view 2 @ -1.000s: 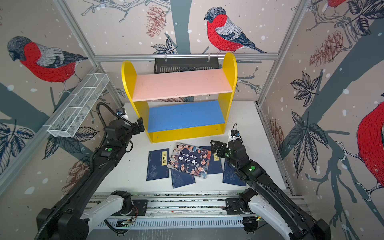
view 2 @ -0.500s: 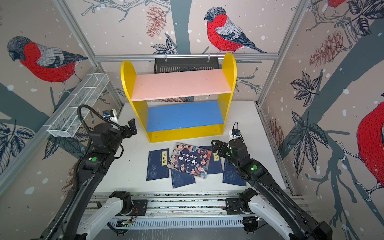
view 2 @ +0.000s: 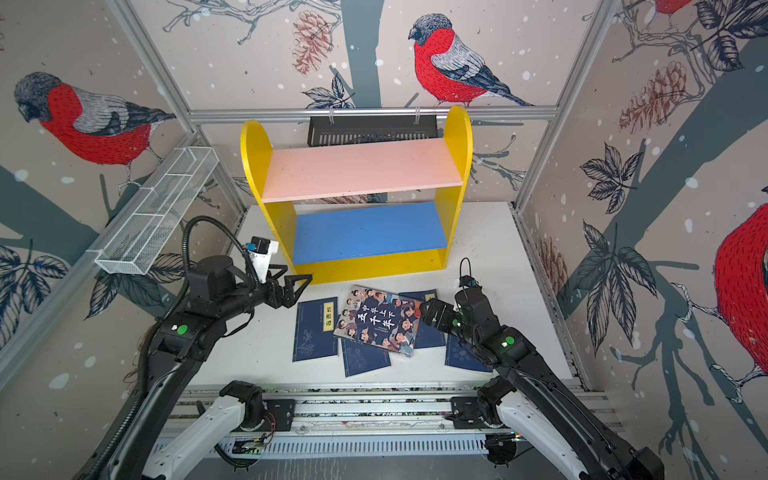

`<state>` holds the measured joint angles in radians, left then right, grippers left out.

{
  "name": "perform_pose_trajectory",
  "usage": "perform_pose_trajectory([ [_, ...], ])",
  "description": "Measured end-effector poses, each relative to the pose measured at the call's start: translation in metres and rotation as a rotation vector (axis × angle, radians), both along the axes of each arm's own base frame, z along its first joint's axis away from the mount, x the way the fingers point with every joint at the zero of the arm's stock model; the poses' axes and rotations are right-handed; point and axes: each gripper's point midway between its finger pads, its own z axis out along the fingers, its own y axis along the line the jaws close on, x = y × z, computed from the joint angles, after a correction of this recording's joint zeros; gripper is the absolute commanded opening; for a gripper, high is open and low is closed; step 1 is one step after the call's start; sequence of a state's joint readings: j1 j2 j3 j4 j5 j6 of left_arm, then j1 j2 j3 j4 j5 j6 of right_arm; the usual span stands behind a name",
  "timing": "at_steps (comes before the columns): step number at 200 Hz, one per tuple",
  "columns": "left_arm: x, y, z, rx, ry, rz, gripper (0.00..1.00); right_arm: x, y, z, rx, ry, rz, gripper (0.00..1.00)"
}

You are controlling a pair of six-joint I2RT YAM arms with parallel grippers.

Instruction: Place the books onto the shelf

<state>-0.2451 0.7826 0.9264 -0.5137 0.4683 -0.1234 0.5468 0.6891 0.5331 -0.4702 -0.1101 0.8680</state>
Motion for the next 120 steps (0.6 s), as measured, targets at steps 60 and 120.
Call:
perform_pose_trajectory([
  [60, -0.04, -0.063, -0.03, -0.063, 0.189, -0.296, 0.93, -0.023, 0.007, -0.035, 0.056, 0.135, 0.033, 1.0],
  [120, -0.053, -0.091, -0.088, 0.037, 0.258, -0.334, 0.91, -0.032, 0.016, -0.058, 0.088, 0.231, 0.06, 0.99],
])
